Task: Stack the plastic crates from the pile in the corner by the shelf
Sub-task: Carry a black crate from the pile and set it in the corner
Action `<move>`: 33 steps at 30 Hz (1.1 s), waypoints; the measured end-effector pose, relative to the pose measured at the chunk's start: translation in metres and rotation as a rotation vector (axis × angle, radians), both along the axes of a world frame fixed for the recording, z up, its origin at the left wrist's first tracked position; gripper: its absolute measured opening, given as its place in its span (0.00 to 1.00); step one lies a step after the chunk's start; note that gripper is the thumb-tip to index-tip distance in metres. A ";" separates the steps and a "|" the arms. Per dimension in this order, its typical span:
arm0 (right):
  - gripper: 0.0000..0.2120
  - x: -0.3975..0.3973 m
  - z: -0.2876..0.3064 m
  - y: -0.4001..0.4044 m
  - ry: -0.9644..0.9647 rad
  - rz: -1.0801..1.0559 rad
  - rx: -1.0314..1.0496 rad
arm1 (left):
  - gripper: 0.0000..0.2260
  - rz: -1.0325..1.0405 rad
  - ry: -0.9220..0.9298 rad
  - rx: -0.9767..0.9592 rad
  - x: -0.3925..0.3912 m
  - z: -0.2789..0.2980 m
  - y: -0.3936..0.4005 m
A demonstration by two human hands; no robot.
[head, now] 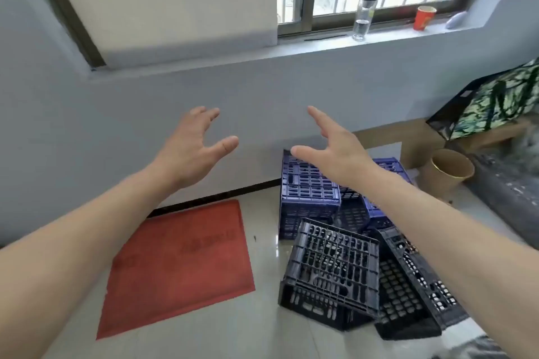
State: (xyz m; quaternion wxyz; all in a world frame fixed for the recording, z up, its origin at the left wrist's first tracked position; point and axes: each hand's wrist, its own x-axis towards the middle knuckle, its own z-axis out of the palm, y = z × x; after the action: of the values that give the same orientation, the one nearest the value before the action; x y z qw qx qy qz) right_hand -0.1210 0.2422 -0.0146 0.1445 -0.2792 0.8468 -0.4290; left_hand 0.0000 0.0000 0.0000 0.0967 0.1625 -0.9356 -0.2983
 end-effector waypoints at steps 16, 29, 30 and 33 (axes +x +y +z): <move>0.41 -0.043 -0.107 0.053 -0.132 -0.345 0.328 | 0.34 -0.343 -0.230 0.036 -0.143 -0.111 0.033; 0.41 -0.036 -0.227 0.054 -0.399 -0.275 0.603 | 0.36 -0.470 -0.371 0.022 -0.177 -0.192 0.060; 0.42 -0.036 -0.235 0.055 -0.413 -0.270 0.615 | 0.36 -0.477 -0.383 0.020 -0.178 -0.199 0.064; 0.42 -0.037 -0.259 0.062 -0.444 -0.254 0.632 | 0.36 -0.496 -0.426 0.008 -0.178 -0.223 0.077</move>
State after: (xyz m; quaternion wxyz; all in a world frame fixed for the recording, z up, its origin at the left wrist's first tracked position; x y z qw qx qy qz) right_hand -0.1580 0.3045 -0.2738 0.3483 -0.0146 0.9130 -0.2118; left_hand -0.1783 0.0773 -0.2228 -0.1774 -0.0114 -0.9447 -0.2757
